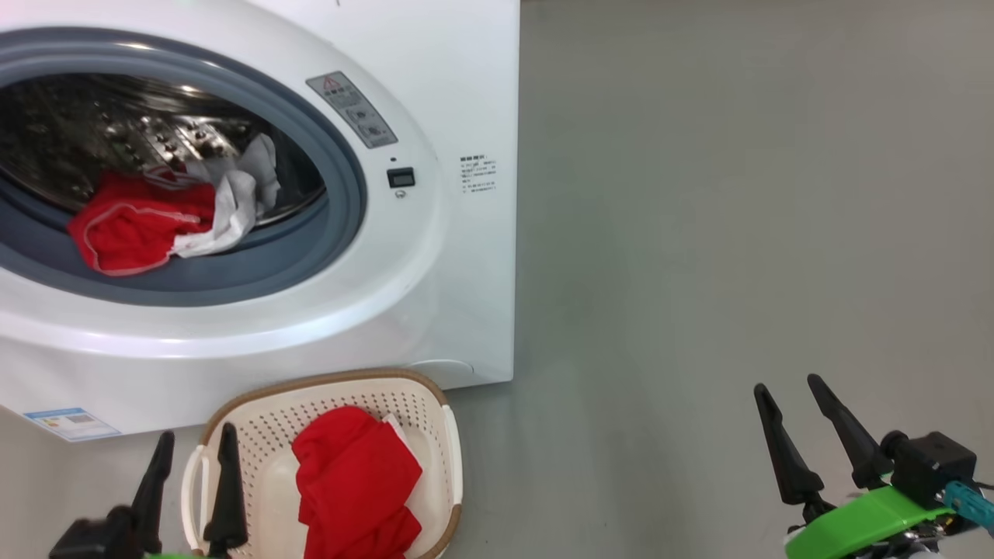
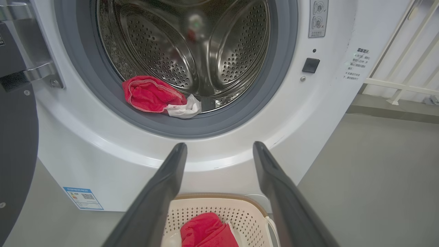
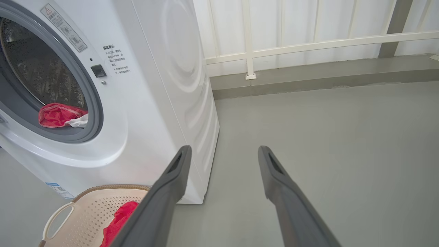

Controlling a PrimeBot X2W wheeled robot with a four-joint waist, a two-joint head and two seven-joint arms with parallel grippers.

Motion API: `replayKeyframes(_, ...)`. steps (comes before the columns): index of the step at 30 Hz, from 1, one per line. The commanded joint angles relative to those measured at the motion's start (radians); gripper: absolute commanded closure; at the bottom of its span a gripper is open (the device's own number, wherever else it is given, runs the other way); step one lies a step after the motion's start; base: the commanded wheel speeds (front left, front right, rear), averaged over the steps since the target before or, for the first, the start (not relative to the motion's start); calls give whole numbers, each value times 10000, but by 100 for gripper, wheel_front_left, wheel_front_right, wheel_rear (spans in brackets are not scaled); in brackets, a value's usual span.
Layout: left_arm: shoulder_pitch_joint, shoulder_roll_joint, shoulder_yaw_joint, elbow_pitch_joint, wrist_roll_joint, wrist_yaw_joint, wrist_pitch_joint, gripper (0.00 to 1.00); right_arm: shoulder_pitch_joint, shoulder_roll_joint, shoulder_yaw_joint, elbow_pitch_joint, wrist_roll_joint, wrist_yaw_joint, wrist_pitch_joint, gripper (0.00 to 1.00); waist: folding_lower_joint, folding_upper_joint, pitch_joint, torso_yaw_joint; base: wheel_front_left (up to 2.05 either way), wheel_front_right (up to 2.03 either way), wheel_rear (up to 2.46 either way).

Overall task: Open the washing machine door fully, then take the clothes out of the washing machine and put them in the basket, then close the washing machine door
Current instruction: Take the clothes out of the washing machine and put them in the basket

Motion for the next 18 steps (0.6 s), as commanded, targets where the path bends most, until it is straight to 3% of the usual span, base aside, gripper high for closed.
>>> replayKeyframes(1, 27, 128, 362, -317, 45, -56, -61, 0, 25, -158, 121, -254, 130, 65, -65, 0, 0, 0, -110, 60, 0, 0, 0)
replayKeyframes(18, 920, 99, 549, -986, -268, -56, -61, 0, 528, -322, 10, -409, 120, 65, -65, 0, 0, 0, -373, 23, 0, 0, 0)
